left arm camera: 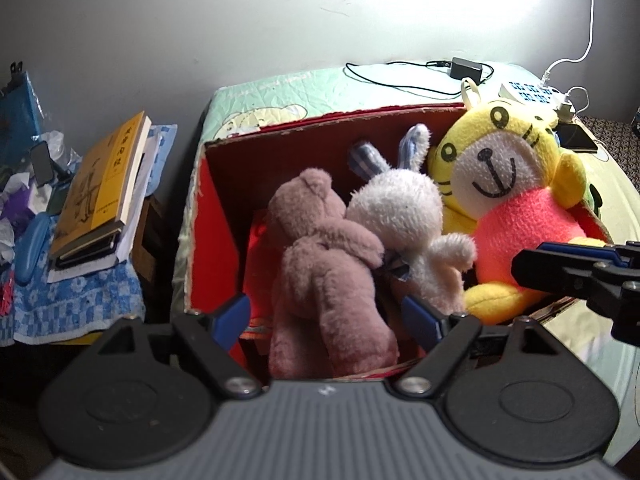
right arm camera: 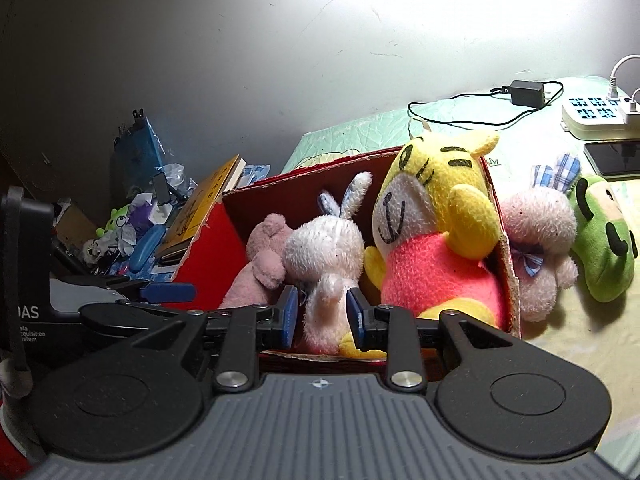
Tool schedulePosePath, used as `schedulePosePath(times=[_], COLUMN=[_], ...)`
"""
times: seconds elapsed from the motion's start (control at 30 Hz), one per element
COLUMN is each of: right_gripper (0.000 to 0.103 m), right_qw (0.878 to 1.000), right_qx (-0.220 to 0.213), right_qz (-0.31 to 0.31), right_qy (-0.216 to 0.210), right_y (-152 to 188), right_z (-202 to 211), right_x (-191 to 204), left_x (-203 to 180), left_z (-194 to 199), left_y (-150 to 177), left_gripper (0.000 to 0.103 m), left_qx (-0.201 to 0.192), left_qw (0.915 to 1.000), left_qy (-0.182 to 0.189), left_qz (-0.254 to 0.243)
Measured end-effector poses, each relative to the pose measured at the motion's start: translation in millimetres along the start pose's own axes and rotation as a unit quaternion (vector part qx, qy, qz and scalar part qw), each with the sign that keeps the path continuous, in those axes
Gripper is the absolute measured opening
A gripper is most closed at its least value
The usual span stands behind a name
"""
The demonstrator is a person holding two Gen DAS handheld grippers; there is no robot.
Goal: Organize objects
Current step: 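Lower the teddy bear into the box and open the right gripper, then withdraw the right gripper and move it toward the green bean plush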
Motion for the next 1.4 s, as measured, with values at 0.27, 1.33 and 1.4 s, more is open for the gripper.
schedulePosePath(times=[0.27,1.33,1.4], right_gripper=[0.030,0.030,0.030], right_qw=[1.000,0.998,0.997], right_qx=[-0.004,0.003,0.003], right_qz=[0.003,-0.067,-0.072], right_qy=[-0.001,-0.019,-0.012], right_y=[6.7,4.9,4.0], right_z=[14.6,60.4,61.4], right_x=[-1.5,-137.9,-154.2], left_x=[-15.5,-182.3,-199.5], left_z=[12.6,36.1,33.7], left_y=[4.5,-8.3,-9.6], left_gripper=[0.086,0.084,0.083], left_qx=[-0.002,-0.027,-0.027], left_qw=[1.0000,0.9948,0.9931], left_qy=[0.002,0.089,0.102], left_qz=[-0.003,-0.041,-0.050])
Point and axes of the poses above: each gripper's, at about its wrist camera, not at the fingertips, and z roughly against the way its jaws point, x to its left, y to its underside, the point moved 8 cm from there along -z, roughly the way its jaws point, and after that the axes turned 5 degrees about y, right-handed, at the moved point
